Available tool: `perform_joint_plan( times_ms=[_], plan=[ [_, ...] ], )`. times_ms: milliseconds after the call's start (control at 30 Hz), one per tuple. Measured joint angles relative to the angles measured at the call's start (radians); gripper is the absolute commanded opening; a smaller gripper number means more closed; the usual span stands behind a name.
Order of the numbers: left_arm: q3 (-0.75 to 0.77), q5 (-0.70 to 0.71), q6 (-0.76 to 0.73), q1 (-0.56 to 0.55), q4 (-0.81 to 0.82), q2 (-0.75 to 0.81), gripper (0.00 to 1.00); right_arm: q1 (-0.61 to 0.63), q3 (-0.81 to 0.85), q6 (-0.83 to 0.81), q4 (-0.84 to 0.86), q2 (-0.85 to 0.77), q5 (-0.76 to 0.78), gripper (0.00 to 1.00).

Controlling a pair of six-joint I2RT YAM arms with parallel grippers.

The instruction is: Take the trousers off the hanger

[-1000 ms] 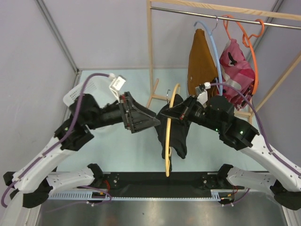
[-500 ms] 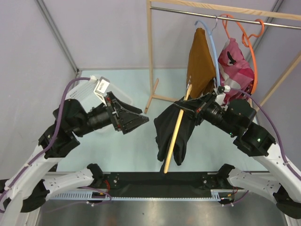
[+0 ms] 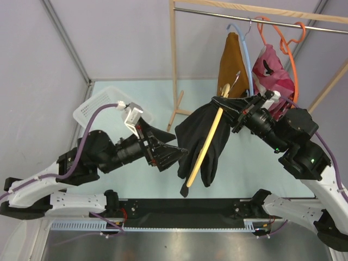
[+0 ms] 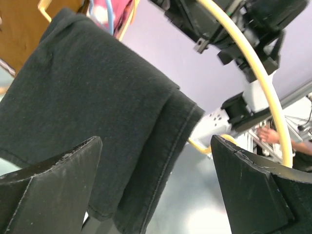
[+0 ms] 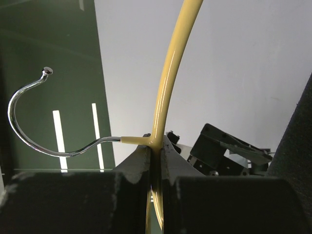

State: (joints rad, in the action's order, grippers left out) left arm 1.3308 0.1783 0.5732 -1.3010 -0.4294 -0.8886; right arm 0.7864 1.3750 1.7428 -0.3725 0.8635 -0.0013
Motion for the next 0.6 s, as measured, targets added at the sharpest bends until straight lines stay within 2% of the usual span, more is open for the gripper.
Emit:
perform_joint_plan(
  times_ms=[167, 400, 600],
  plan=[
    [-0.047, 0.111, -0.064, -0.088, 0.086, 0.034, 1.00, -0.005, 0.019, 0.024, 0.010, 0.015, 0.012, 0.00],
    [-0.064, 0.072, -0.229, -0.109, 0.163, 0.043, 1.00, -0.007, 0.023, 0.046, 0.041, 0.018, 0.047, 0.00],
    [-0.114, 0.045, -0.278, -0.111, 0.184, 0.056, 1.00, -0.008, 0.050, 0.063, 0.071, 0.035, 0.065, 0.00]
  ],
)
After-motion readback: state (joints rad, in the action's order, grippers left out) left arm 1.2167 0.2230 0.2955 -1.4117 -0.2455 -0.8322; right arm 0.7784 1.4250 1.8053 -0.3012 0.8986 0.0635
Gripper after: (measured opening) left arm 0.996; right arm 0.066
